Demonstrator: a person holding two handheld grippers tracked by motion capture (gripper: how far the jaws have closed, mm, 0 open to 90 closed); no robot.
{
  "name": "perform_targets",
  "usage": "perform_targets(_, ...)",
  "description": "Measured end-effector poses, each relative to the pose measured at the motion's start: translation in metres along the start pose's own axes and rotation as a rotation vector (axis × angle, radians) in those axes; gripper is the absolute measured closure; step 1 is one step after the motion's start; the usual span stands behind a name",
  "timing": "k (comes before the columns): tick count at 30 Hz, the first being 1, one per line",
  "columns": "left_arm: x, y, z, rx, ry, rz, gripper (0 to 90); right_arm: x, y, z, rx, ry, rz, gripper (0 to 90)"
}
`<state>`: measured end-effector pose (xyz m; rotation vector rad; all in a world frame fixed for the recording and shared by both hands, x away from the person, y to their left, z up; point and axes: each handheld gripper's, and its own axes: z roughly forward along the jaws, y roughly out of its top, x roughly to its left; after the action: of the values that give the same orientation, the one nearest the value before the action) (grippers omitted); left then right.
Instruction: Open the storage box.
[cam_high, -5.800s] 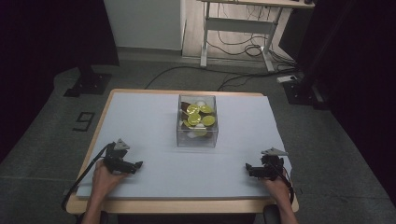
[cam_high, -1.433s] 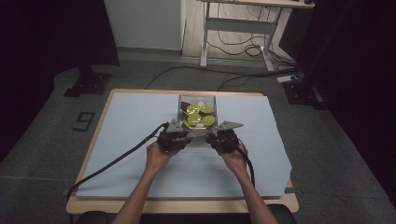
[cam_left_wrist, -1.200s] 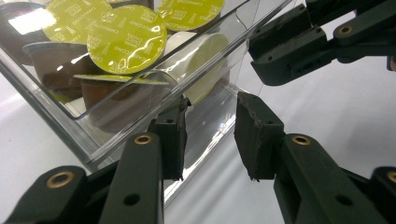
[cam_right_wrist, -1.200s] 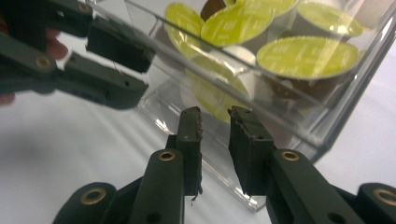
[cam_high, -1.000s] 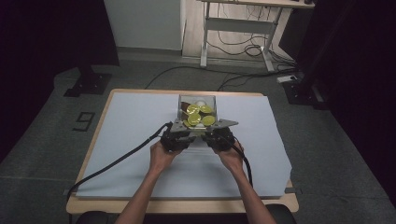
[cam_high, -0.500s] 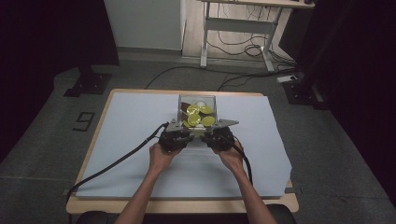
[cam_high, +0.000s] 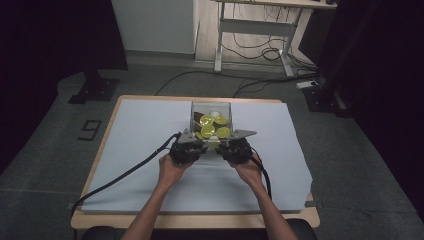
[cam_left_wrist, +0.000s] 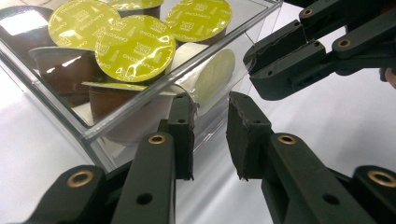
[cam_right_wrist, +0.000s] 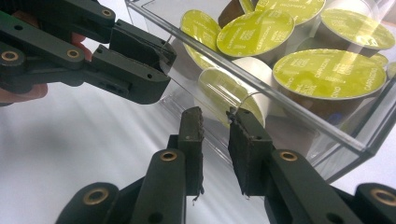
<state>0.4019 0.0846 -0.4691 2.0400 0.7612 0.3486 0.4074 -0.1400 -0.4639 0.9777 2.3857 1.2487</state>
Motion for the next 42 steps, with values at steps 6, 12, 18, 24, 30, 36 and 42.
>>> perform_targets(6,-0.005,-0.001,-0.003,0.012,0.007,0.020,71.6,0.003,-0.003,-0.003,-0.009,0.012,0.004,75.3)
perform_targets(12,-0.011,-0.004,-0.004,0.024,-0.011,0.038,73.0,0.007,-0.006,-0.007,-0.011,0.038,0.006,76.9)
perform_targets(18,-0.015,-0.005,-0.008,0.031,-0.007,0.053,72.7,0.011,-0.007,-0.010,-0.008,0.040,-0.007,77.0)
perform_targets(24,-0.022,-0.007,-0.013,0.041,0.020,0.077,71.6,0.019,-0.009,-0.012,-0.006,0.035,-0.014,76.9)
perform_targets(30,-0.026,-0.009,-0.015,0.034,0.022,0.073,71.5,0.023,-0.012,-0.015,-0.009,0.034,-0.009,76.8)
perform_targets(36,-0.031,-0.013,-0.018,0.026,0.017,0.067,71.6,0.028,-0.015,-0.017,-0.009,0.034,-0.005,76.6)
perform_targets(42,-0.035,-0.014,-0.020,0.031,0.023,0.073,71.5,0.034,-0.018,-0.020,-0.012,0.022,-0.018,76.5)
